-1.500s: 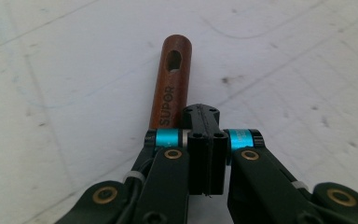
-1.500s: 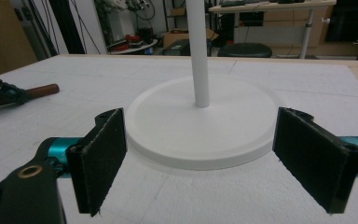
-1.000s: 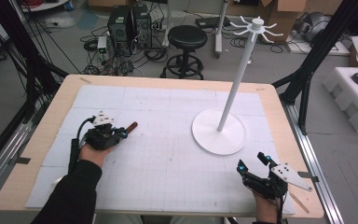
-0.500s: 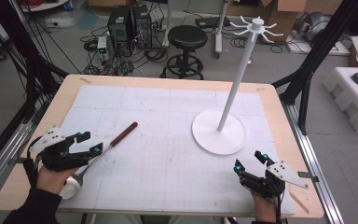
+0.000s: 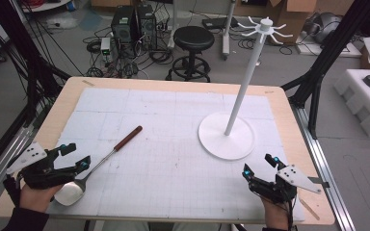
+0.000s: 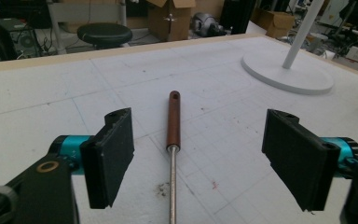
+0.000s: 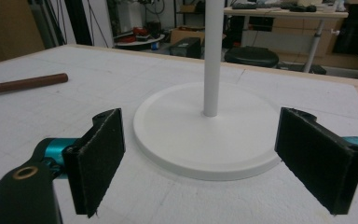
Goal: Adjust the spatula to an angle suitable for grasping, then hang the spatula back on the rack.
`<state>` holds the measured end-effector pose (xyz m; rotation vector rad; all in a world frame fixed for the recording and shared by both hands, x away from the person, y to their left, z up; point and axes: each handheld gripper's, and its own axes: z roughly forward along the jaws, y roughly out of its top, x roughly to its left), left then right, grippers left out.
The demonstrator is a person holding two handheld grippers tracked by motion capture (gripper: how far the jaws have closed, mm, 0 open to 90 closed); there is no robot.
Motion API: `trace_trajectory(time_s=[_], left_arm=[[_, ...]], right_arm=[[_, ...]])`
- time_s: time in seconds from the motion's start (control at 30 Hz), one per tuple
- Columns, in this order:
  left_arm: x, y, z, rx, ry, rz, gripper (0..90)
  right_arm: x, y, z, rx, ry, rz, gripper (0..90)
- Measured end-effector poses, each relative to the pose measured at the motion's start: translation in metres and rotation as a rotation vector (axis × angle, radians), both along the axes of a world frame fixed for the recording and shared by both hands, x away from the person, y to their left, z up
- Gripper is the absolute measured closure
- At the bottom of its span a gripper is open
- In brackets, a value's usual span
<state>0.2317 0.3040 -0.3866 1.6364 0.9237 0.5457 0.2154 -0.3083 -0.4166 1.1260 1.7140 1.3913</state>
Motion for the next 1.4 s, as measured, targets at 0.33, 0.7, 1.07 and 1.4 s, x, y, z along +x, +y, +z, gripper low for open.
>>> trace_trajectory(time_s=[0.33, 0.7, 1.07, 1.4], left_arm=[[-0.004, 0.007, -0.004, -0.028, -0.022, 0.022, 27.2], [-0.002, -0.004, -0.003, -0.013, 0.0, 0.011, 27.2], [0.009, -0.006, -0.002, 0.046, 0.079, -0.028, 27.2], [0.033, -0.017, -0.002, 0.177, 0.194, -0.069, 37.0]], right_arm=[[0.001, 0.009, 0.01, -0.019, 0.031, 0.06, 14.8], [-0.001, 0.005, 0.01, 0.0, 0.041, 0.071, 14.9], [-0.007, 0.005, 0.01, -0.009, 0.035, 0.074, 14.9], [-0.008, 0.01, 0.01, -0.019, 0.026, 0.094, 14.9]])
